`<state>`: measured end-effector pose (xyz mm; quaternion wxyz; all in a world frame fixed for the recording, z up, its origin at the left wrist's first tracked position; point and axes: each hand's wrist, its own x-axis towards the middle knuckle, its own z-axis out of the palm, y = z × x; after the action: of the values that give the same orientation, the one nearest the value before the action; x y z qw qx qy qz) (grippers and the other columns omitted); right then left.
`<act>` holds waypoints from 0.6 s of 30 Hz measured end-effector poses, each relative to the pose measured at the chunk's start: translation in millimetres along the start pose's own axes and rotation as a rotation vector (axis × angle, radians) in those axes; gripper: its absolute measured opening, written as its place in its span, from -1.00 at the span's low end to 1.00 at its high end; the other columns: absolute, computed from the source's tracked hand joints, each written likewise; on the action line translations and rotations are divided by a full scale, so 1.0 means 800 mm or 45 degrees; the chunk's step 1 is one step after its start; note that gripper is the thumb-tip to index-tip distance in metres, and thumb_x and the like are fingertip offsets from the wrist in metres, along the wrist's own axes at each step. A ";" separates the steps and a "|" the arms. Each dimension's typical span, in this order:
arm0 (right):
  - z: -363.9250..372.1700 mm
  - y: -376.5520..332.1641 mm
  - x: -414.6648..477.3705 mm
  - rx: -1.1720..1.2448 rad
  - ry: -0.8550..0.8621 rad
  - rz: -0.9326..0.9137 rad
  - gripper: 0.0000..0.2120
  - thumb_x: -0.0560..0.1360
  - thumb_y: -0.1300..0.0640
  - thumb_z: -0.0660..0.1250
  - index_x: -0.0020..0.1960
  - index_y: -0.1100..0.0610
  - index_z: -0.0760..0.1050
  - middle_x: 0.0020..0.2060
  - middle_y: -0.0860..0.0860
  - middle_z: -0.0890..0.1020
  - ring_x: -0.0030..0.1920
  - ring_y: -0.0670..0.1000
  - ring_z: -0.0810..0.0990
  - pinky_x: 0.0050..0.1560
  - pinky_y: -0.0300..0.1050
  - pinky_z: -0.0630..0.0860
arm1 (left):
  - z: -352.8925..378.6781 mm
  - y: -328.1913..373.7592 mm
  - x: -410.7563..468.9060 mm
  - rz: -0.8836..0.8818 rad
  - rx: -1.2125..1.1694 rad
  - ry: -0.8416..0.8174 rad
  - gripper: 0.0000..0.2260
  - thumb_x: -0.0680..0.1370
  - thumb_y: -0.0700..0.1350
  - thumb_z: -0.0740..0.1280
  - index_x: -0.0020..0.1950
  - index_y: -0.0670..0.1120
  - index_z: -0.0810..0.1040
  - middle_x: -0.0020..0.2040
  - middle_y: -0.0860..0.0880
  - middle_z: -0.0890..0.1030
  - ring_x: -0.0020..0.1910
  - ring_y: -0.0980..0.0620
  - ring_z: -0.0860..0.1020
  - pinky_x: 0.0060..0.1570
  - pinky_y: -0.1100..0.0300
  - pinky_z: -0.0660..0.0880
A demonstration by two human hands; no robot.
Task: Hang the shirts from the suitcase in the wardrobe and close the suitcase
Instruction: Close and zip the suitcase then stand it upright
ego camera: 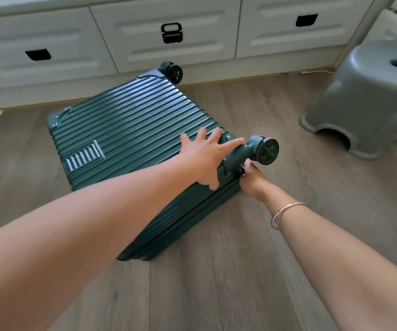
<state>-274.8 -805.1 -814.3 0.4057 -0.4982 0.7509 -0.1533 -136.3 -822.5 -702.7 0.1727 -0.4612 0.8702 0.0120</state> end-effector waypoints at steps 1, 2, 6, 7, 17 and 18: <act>-0.003 -0.001 0.000 -0.058 0.021 0.003 -0.59 0.55 0.29 0.04 0.31 -0.05 0.28 0.28 0.10 0.48 0.37 0.22 0.37 0.41 0.19 0.23 | -0.002 -0.001 0.000 0.003 -0.011 0.011 0.03 0.30 0.11 0.51 0.52 0.29 -0.16 0.50 -0.06 0.08 0.44 -0.19 0.12 0.20 -0.27 0.31; -0.006 -0.001 0.000 -0.155 0.038 0.053 -0.63 0.57 0.24 0.03 0.32 -0.02 0.29 0.30 0.09 0.45 0.38 0.20 0.33 0.38 0.13 0.21 | -0.003 -0.001 0.000 0.005 -0.026 0.022 0.02 0.30 0.10 0.51 0.52 0.29 -0.15 0.50 -0.06 0.09 0.44 -0.19 0.13 0.19 -0.26 0.31; -0.005 0.002 0.004 -0.394 0.197 0.059 -0.75 0.59 0.19 -0.02 0.00 0.01 0.43 0.17 0.02 0.52 0.20 0.07 0.42 0.06 -0.08 0.24 | -0.009 -0.003 -0.004 0.020 -0.051 0.057 -0.06 0.37 0.05 0.46 0.51 0.32 -0.14 0.52 -0.07 0.09 0.44 -0.20 0.12 0.18 -0.25 0.32; -0.001 0.006 0.007 -0.396 0.244 0.038 -0.74 0.57 0.20 0.00 -0.14 0.02 0.41 0.08 0.02 0.56 0.13 0.08 0.46 0.00 -0.11 0.25 | -0.010 -0.004 -0.005 0.023 -0.067 0.067 -0.08 0.40 0.02 0.44 0.51 0.33 -0.14 0.53 -0.08 0.07 0.44 -0.21 0.11 0.19 -0.26 0.31; -0.030 0.023 -0.015 -0.272 0.046 0.096 -0.80 0.59 0.05 0.21 0.03 -0.02 0.62 0.09 0.02 0.64 0.11 0.11 0.54 0.26 0.06 0.33 | -0.002 0.008 -0.007 -0.012 -0.209 0.174 -0.24 0.46 -0.18 0.30 0.53 0.23 -0.01 0.57 -0.07 0.05 0.49 -0.24 0.09 0.35 -0.35 0.15; -0.028 0.019 -0.020 -0.300 -0.055 0.050 -0.80 0.58 0.07 0.24 0.08 0.06 0.62 0.11 0.07 0.64 0.09 0.12 0.55 0.19 0.00 0.40 | -0.001 0.008 -0.005 -0.018 -0.229 0.182 -0.25 0.47 -0.19 0.30 0.53 0.21 0.01 0.56 -0.07 0.07 0.50 -0.24 0.08 0.37 -0.37 0.11</act>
<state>-298.9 -788.4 -802.7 0.3634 -0.5309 0.7642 -0.0453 -139.4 -815.9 -701.5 0.0684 -0.4805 0.8726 0.0558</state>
